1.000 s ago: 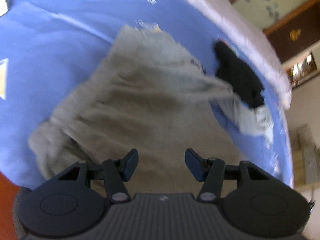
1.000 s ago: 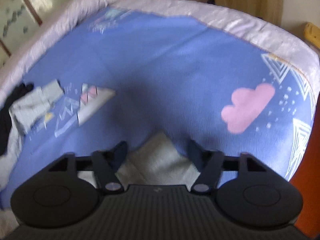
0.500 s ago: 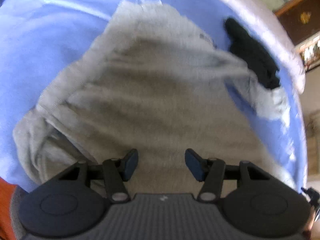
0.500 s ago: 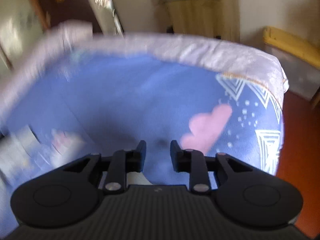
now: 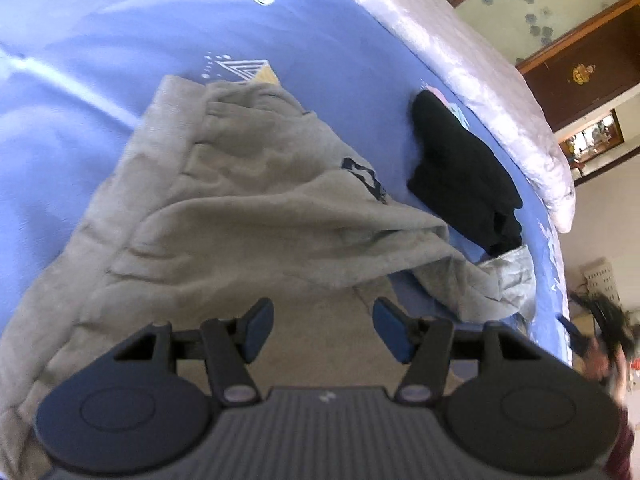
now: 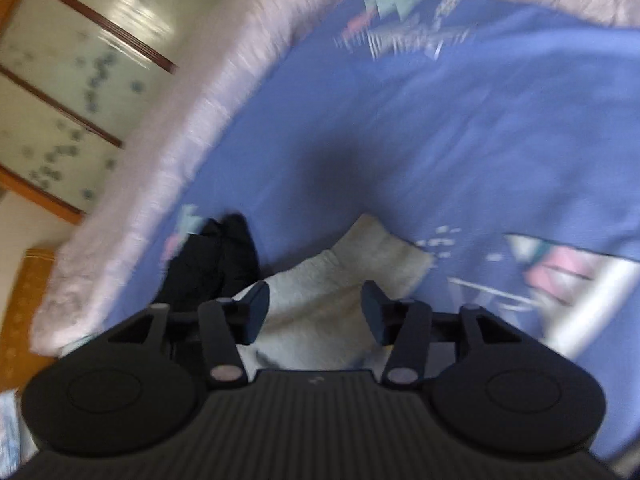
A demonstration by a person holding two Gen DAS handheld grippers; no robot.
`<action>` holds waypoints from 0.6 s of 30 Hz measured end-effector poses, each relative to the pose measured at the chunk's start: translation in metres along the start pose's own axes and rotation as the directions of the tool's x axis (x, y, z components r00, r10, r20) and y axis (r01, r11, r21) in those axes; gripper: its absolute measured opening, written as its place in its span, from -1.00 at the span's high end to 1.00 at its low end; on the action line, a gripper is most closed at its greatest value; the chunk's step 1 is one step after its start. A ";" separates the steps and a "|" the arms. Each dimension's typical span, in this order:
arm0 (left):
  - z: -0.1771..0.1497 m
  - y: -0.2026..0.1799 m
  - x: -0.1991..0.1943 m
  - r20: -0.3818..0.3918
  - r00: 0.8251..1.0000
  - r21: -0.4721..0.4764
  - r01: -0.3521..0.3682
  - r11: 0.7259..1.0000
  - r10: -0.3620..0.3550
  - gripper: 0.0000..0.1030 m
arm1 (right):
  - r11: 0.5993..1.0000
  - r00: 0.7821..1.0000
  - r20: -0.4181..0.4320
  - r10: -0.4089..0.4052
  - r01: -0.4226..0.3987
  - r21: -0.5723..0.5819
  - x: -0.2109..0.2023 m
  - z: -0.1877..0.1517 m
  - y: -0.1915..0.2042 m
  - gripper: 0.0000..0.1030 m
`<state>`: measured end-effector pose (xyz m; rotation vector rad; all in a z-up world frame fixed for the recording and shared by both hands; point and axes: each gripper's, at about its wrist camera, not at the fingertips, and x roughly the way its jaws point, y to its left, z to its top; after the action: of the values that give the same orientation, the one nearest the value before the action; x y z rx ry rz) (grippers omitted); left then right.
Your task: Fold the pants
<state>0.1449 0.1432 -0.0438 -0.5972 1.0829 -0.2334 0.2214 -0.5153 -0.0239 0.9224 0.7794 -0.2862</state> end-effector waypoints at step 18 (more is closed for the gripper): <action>0.007 0.006 0.015 0.002 1.000 0.007 -0.013 1.000 0.013 -0.18 | 0.948 0.894 0.343 0.288 -0.317 0.031 -0.080 0.038 -0.015 0.76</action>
<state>0.1572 0.1436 -0.0568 -0.5835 1.0838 -0.2252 0.1755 -0.5624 0.0371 1.0290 0.3033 -0.1952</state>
